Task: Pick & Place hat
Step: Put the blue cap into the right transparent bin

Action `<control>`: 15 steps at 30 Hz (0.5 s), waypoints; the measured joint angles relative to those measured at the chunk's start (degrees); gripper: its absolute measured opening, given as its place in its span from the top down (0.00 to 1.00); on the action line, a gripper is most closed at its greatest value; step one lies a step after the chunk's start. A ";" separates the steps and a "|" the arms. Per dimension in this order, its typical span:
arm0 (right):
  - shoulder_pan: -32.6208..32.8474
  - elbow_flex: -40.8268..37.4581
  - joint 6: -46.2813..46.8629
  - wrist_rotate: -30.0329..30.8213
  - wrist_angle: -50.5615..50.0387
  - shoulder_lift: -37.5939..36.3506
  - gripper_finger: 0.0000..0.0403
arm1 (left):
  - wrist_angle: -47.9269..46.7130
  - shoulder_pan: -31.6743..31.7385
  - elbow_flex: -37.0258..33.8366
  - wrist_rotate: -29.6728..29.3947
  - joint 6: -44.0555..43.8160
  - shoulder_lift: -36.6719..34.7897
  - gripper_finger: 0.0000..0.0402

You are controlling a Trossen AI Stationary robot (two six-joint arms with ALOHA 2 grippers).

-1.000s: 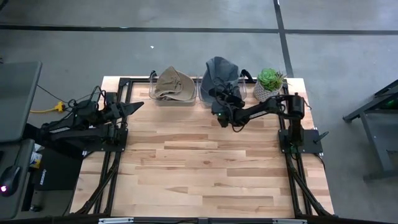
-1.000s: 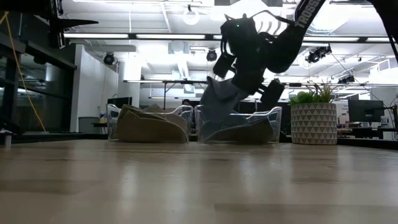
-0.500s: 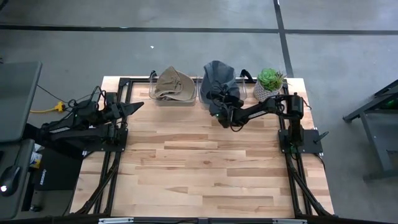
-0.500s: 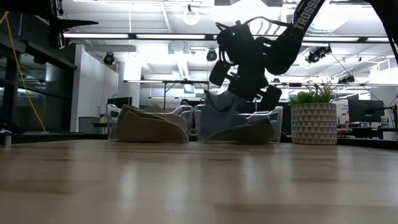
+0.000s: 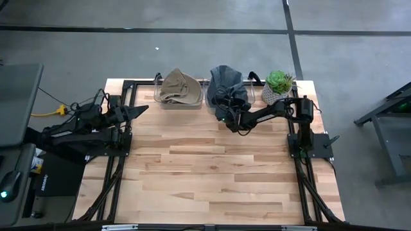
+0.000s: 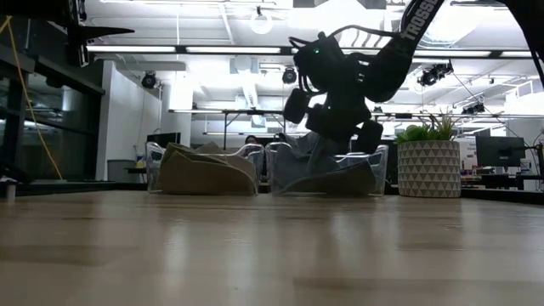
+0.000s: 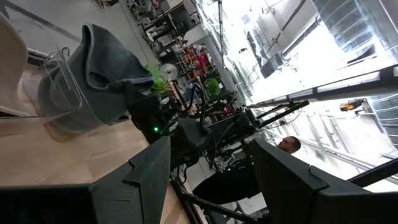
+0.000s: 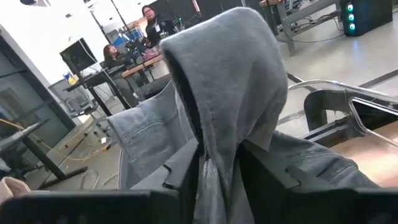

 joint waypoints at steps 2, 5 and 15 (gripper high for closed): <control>0.00 0.00 -1.01 -0.17 0.04 0.00 0.71 | 0.00 0.00 0.00 -0.02 0.00 0.00 0.48; 0.01 0.00 -2.97 -0.27 0.02 0.00 0.66 | 0.00 0.01 0.00 -0.02 0.00 0.00 0.48; 0.11 0.00 -11.54 -5.16 2.91 -0.15 0.52 | 0.00 0.01 0.00 -0.04 -0.02 0.00 0.48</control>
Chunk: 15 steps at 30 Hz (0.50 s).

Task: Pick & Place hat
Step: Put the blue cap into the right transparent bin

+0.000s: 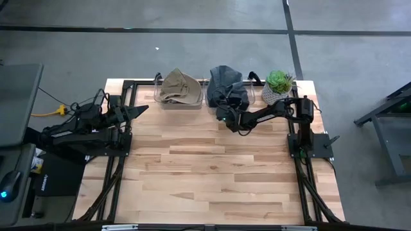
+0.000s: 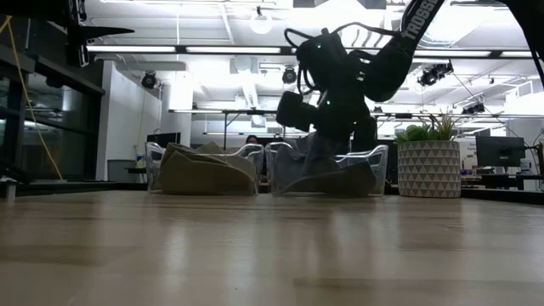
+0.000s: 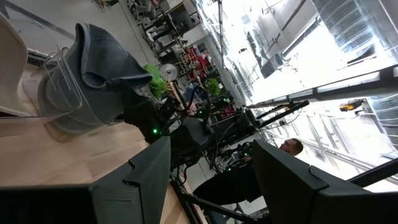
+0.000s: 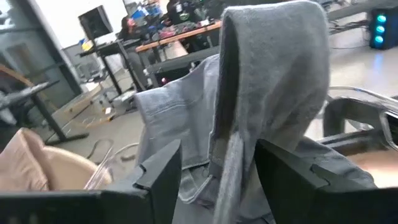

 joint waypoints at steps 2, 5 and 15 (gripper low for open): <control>0.00 0.00 -3.77 -1.49 1.59 -0.30 0.51 | 0.00 0.00 0.00 0.00 -0.02 0.00 0.48; 0.14 -0.02 -10.04 -3.37 2.63 -1.38 0.50 | 0.00 -0.01 0.00 0.00 -0.02 0.00 0.48; 1.76 -0.02 -30.42 -0.48 -0.03 -7.04 0.50 | 0.00 0.00 0.00 -0.02 -0.04 0.00 0.48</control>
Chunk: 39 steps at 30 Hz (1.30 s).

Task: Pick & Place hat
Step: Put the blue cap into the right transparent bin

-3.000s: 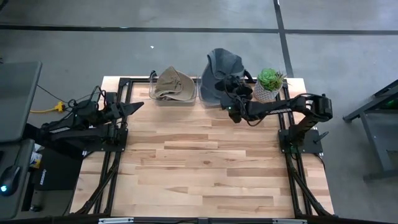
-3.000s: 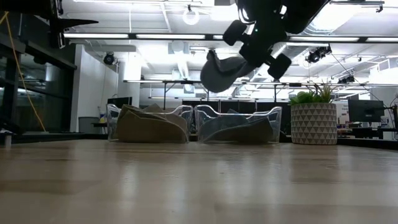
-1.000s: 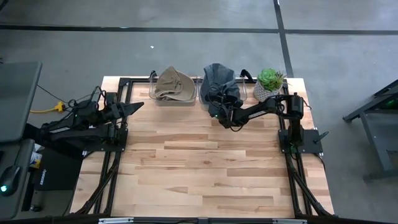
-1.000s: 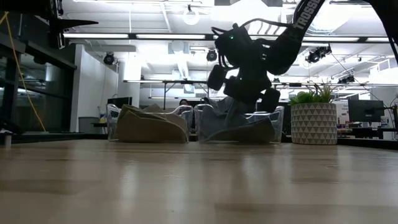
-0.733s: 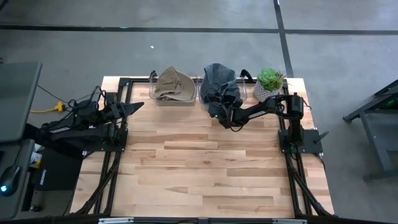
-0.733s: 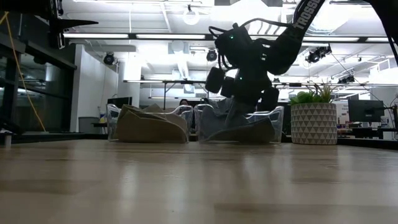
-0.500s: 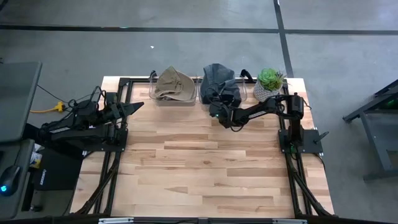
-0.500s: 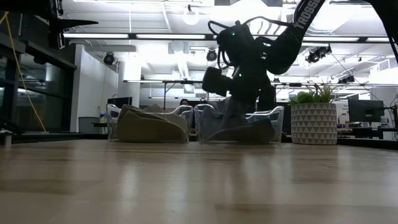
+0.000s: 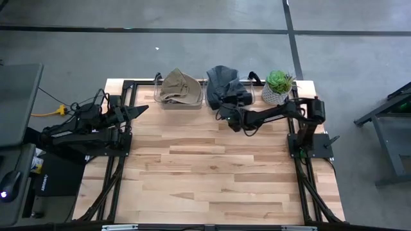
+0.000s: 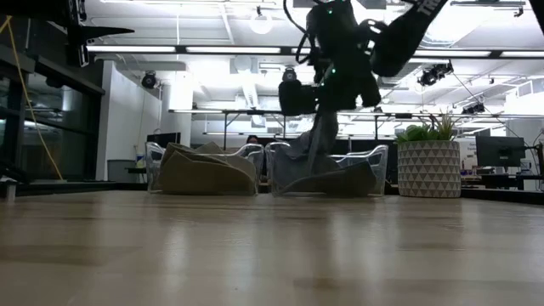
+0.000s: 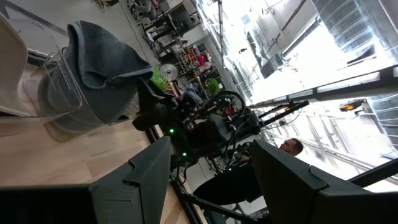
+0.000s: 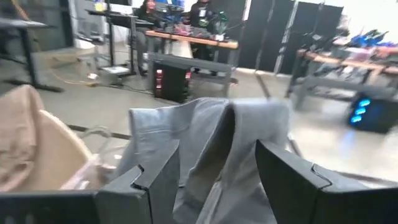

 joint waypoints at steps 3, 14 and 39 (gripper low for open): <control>0.64 0.00 -0.75 3.21 -4.00 -1.12 0.50 | 0.02 0.00 0.02 0.00 0.00 0.00 0.48; 4.54 0.00 -20.67 5.51 -8.80 -2.32 0.50 | 0.04 0.00 0.02 -0.02 -0.17 -0.02 0.48; -8.47 7.90 5.09 -23.12 -52.57 -31.65 0.50 | 0.03 -0.01 0.02 -0.20 -0.35 0.00 0.48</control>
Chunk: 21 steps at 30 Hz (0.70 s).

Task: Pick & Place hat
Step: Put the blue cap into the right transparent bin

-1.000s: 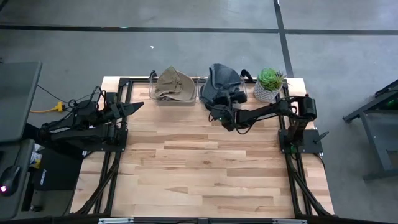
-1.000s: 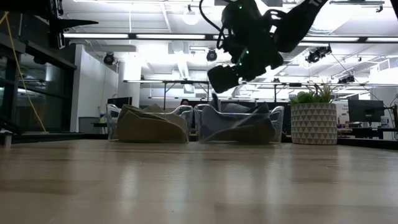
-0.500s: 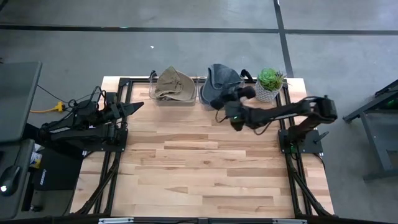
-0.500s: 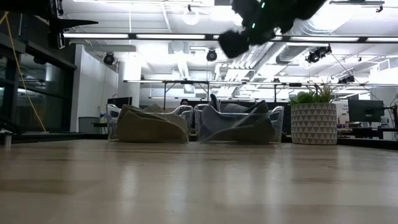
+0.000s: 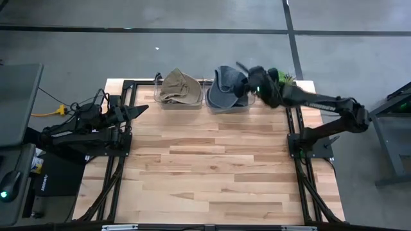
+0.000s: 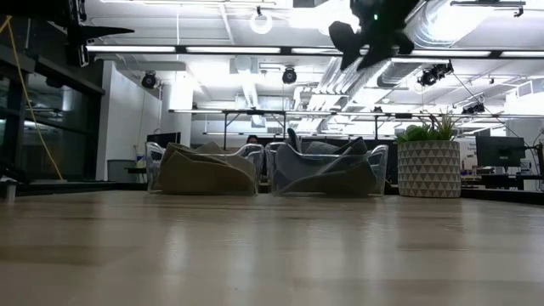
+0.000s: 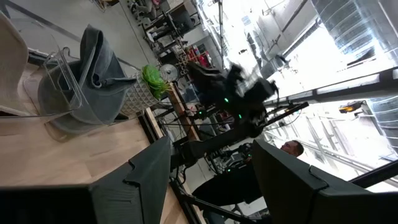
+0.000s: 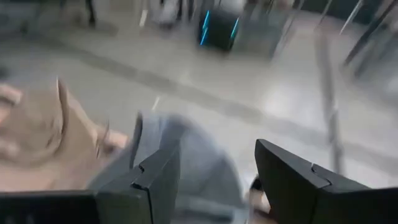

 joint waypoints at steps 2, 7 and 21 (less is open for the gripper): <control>-4.77 2.57 4.47 -9.85 -7.35 1.07 0.50 | -0.01 -0.01 0.00 0.00 -0.70 -0.02 0.48; -13.98 5.03 -3.43 -27.92 -7.24 3.41 0.51 | 0.00 -0.01 0.00 0.03 -1.56 -0.02 0.48; -32.10 7.31 -18.79 -62.73 -5.56 12.58 0.51 | -0.01 0.01 0.00 0.09 -2.97 -0.02 0.48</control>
